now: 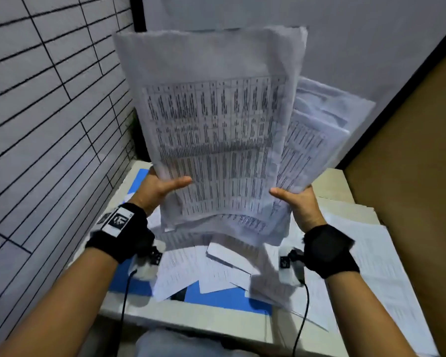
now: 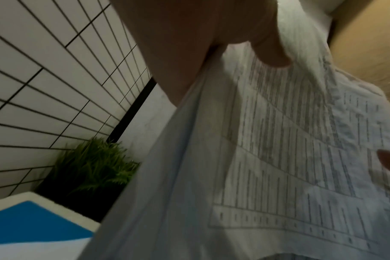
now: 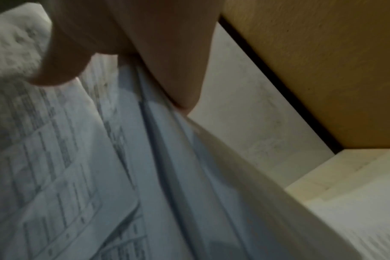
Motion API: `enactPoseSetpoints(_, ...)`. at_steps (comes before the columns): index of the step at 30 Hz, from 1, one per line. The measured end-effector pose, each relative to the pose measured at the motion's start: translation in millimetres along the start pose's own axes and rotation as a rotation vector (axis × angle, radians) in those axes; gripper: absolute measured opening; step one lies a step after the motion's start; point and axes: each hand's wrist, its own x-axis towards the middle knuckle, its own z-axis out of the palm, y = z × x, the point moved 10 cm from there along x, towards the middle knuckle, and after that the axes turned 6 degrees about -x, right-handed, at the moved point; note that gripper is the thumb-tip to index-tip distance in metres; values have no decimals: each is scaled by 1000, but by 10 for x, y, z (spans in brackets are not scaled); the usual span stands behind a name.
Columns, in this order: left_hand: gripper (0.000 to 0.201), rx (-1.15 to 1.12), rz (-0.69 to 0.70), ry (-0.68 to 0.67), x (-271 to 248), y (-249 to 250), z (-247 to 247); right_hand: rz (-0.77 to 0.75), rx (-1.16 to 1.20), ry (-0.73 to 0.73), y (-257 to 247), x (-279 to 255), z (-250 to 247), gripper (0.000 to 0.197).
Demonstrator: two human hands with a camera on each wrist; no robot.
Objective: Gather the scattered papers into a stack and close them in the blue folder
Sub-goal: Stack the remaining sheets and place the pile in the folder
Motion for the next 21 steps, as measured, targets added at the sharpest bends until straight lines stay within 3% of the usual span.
enactPoseSetpoints(3, 84, -39, -9, -62, -77, -140, 88, 42, -23, -9, 141, -68, 4, 40)
enactPoseSetpoints(7, 83, 35, -74, -132, -146, -462, 274, 138, -73, -8, 539, -167, 119, 35)
enactPoseSetpoints(11, 85, 44, -102, -121, -130, -485, 295, 134, 14, 53, 514, -182, 134, 31)
enactPoseSetpoints(14, 77, 16, -31, -120, -87, -283, 232, 75, 72, 41, 303, -147, 21, 46)
enactPoseSetpoints(16, 75, -24, -29, -138, -82, -242, 224, 67, 47, 3, 245, -130, 4, 65)
enactPoseSetpoints(18, 79, 5, -64, -162, -85, -325, 288, 96, 31, -29, 291, -116, 76, 71)
enactPoseSetpoints(19, 72, 48, -86, -172, -86, -389, 331, 115, 25, -42, 334, -109, 132, 73)
enactPoseSetpoints(21, 41, 75, -85, -201, -102, -419, 449, 150, -7, -44, 385, -105, 228, 73)
